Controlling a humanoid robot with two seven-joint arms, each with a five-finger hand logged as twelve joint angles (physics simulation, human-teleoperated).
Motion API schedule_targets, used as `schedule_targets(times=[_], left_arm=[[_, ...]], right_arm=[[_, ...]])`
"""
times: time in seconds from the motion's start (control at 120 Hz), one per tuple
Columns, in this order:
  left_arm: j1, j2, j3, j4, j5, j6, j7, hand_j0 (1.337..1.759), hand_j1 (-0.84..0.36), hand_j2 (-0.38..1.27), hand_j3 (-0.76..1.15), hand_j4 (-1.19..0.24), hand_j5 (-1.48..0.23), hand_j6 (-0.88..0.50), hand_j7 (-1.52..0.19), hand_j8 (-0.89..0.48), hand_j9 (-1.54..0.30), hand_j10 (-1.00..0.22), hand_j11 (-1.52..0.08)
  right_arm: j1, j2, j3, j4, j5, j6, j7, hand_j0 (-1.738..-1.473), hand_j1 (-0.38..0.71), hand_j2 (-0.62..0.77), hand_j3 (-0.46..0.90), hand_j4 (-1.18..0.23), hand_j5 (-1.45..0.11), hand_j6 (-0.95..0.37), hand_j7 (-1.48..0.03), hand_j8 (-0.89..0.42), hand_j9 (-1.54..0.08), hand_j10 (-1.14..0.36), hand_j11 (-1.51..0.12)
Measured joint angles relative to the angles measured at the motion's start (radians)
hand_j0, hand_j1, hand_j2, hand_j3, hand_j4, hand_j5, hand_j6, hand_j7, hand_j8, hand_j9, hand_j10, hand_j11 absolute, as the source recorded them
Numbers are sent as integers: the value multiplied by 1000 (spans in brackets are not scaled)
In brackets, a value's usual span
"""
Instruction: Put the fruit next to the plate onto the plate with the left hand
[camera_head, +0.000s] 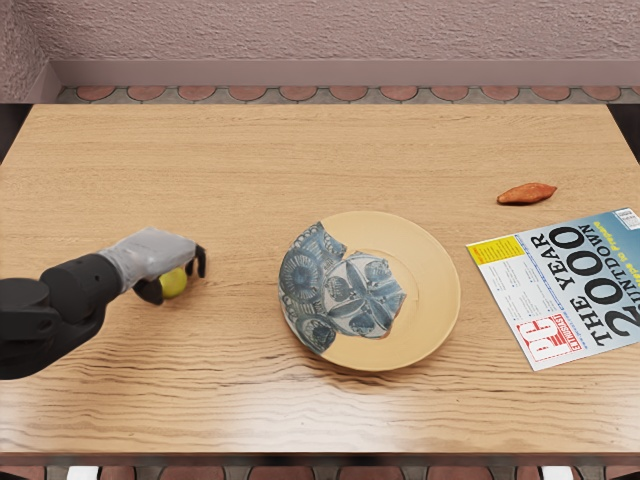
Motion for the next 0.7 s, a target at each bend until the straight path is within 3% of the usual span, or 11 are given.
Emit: schedule_targets(times=[0.133, 0.3, 0.5, 0.608, 0.65, 0.683, 0.7], left_arm=[[2, -1, 3, 6, 2, 2, 1, 1655, -270, 222, 0, -600, -762, -536, -769, -457, -783, -584, -782], [8, -8, 4, 16, 1, 3, 1, 1651, -270, 255, 0, -699, -887, -592, -901, -443, -919, -563, -922], [8, -14, 4, 25, -13, 4, 1, 1646, -324, 304, 0, -810, -1029, -455, -1060, -331, -1089, -452, -1083], [8, -18, 3, 30, -40, 3, 1, 1643, -344, 280, 29, -855, -1035, -435, -1081, -312, -1127, -426, -1137], [8, -19, 2, 31, -51, 4, 0, 1644, -377, 363, 46, -869, -1031, -414, -1075, -305, -1134, -412, -1155], [8, -21, 2, 31, -59, 3, 0, 1651, -384, 317, 152, -878, -1029, -398, -1069, -291, -1139, -390, -1172], [8, -21, 2, 31, -62, 3, -1, 1652, -397, 357, 108, -881, -1029, -391, -1069, -278, -1144, -387, -1178]], right_arm=[[0, 0, 0, 0, 0, 0, 0, -1658, -312, -6, 0, -31, -40, -31, -40, -31, -40, -31, -40], [0, 0, 0, 0, 0, 0, 0, -1658, -312, -6, 0, -31, -40, -31, -40, -31, -40, -31, -40], [0, 0, 0, 0, 0, 0, 0, -1658, -312, -6, 0, -31, -40, -31, -40, -31, -40, -31, -40], [0, 0, 0, 0, 0, 0, 0, -1658, -312, -6, 0, -31, -40, -31, -40, -31, -40, -31, -40], [0, 0, 0, 0, 0, 0, 0, -1658, -312, -6, 0, -31, -40, -31, -40, -31, -40, -31, -40], [0, 0, 0, 0, 0, 0, 0, -1658, -312, -6, 0, -31, -40, -31, -40, -31, -40, -31, -40], [0, 0, 0, 0, 0, 0, 0, -1658, -312, -6, 0, -31, -40, -31, -40, -31, -40, -31, -40]])
